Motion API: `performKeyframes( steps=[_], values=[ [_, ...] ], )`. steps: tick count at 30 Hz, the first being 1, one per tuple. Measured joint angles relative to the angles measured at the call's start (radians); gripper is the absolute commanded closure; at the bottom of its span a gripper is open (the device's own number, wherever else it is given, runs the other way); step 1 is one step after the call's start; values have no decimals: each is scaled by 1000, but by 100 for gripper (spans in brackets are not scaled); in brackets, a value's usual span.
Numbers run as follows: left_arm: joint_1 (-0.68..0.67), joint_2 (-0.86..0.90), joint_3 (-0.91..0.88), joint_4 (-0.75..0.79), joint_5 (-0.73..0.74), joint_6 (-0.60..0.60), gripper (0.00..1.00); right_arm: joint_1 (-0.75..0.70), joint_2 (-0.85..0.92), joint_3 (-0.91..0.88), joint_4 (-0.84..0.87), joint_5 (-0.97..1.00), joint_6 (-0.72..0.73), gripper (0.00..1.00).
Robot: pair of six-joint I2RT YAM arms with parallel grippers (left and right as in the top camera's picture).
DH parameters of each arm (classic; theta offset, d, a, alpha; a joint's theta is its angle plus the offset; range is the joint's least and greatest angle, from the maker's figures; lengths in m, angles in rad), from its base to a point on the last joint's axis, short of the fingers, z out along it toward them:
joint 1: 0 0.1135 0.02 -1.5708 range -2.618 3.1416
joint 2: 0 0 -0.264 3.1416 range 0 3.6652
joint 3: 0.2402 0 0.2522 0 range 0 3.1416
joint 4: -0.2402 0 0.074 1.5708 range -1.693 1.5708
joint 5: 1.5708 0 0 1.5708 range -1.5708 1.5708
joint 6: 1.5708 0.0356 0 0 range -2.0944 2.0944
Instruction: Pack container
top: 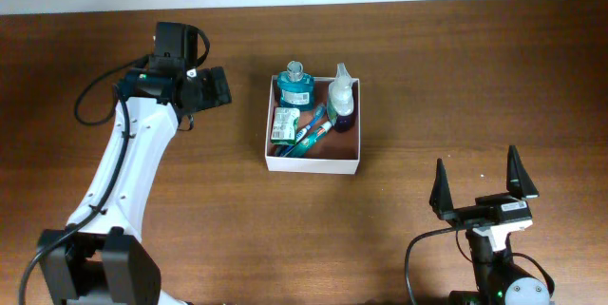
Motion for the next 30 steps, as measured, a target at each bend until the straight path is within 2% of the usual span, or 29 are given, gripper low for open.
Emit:
performKeyframes(
  steps=[11, 20, 30],
  values=[
    [0, 0, 0, 0, 0, 0, 1, 0, -74, -37, -44, 0, 0, 1],
    [0, 0, 0, 0, 0, 0, 1, 43, -74, -38, -277, 3, -1, 2],
    [0, 0, 0, 0, 0, 0, 1, 55, -74, -38, -424, 3, -2, 1]
  ],
)
